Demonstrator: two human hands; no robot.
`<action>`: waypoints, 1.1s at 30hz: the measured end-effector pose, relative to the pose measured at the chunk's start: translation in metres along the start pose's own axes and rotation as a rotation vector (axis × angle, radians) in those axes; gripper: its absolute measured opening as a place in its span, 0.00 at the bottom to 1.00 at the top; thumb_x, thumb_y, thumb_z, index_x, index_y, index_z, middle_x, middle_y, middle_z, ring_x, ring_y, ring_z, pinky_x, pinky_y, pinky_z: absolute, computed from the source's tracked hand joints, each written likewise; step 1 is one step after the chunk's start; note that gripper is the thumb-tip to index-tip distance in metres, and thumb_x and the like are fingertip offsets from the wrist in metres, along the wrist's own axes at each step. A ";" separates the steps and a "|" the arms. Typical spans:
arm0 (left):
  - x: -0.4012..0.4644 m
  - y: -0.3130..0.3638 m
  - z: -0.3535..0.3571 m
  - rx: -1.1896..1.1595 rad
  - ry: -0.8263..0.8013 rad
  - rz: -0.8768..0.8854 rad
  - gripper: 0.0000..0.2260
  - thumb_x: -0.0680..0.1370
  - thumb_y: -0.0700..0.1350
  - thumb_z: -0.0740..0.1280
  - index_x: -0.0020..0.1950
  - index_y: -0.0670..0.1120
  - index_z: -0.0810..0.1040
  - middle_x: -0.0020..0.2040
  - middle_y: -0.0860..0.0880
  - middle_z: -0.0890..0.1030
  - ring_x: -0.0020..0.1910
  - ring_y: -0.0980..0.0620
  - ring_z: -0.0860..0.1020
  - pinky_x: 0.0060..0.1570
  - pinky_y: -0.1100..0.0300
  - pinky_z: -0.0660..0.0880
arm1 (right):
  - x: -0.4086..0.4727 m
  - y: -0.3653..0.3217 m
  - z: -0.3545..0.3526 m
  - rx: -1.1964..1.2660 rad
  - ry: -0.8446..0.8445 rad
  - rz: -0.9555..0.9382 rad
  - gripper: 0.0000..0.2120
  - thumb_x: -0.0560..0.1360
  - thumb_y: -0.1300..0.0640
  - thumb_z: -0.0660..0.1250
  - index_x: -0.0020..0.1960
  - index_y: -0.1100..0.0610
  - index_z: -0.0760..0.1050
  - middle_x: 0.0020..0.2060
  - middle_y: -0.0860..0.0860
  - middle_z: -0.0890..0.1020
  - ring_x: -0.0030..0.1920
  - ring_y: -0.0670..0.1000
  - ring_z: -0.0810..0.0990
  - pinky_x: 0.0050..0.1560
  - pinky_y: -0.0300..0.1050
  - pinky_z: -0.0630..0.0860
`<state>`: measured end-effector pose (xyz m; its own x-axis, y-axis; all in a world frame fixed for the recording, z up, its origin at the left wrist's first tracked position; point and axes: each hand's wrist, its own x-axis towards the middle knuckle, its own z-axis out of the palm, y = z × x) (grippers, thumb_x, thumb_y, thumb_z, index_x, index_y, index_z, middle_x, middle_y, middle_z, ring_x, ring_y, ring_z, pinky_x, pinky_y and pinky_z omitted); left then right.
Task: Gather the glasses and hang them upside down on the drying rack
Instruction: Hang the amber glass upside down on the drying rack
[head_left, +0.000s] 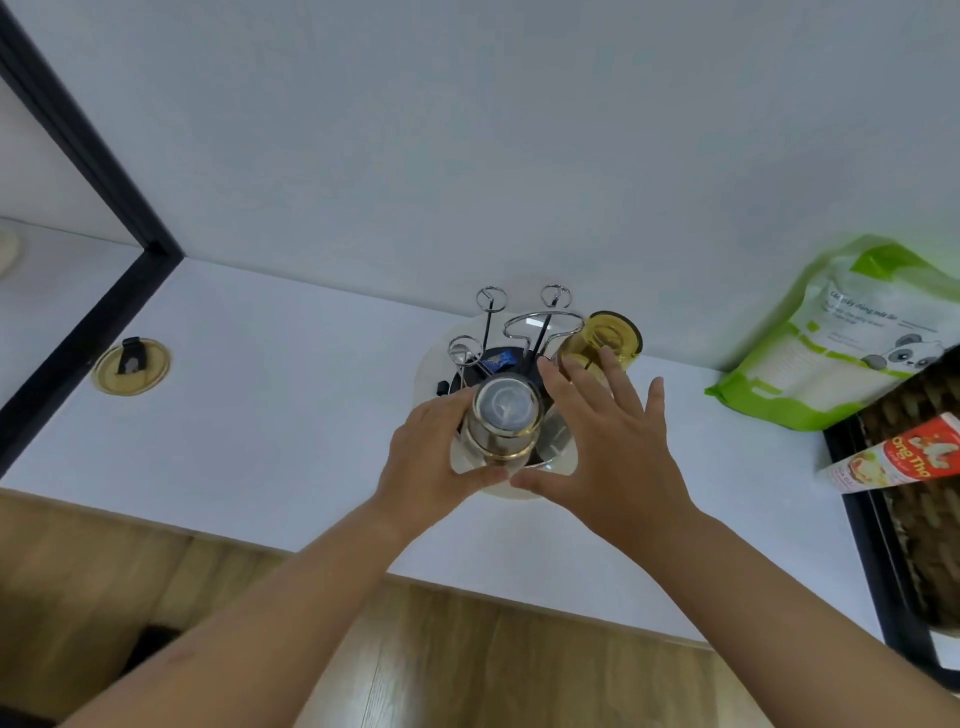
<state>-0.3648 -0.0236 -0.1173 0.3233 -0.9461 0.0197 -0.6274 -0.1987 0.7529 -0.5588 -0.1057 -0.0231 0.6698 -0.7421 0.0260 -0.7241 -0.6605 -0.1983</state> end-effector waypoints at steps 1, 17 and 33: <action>0.004 -0.002 -0.006 0.014 -0.029 0.012 0.39 0.65 0.66 0.78 0.73 0.62 0.70 0.65 0.64 0.76 0.67 0.56 0.72 0.66 0.52 0.70 | -0.002 0.003 -0.002 0.008 -0.005 0.002 0.52 0.69 0.24 0.65 0.84 0.45 0.51 0.83 0.50 0.61 0.85 0.56 0.46 0.78 0.74 0.45; -0.007 0.028 -0.051 -0.148 -0.001 0.021 0.56 0.63 0.71 0.77 0.80 0.70 0.43 0.83 0.62 0.53 0.81 0.59 0.54 0.73 0.56 0.58 | -0.018 0.022 -0.007 0.151 -0.001 0.066 0.54 0.64 0.16 0.57 0.83 0.40 0.53 0.85 0.49 0.53 0.84 0.53 0.41 0.79 0.72 0.46; -0.006 0.052 -0.046 0.061 0.051 0.053 0.39 0.69 0.72 0.70 0.77 0.60 0.67 0.82 0.62 0.52 0.80 0.53 0.55 0.68 0.55 0.65 | -0.008 0.019 0.001 0.219 -0.080 0.171 0.51 0.67 0.19 0.59 0.83 0.40 0.51 0.85 0.48 0.46 0.84 0.55 0.39 0.79 0.71 0.45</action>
<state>-0.3672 -0.0162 -0.0480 0.3232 -0.9417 0.0938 -0.6860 -0.1648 0.7087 -0.5776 -0.1118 -0.0278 0.5580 -0.8236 -0.1018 -0.7810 -0.4797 -0.3999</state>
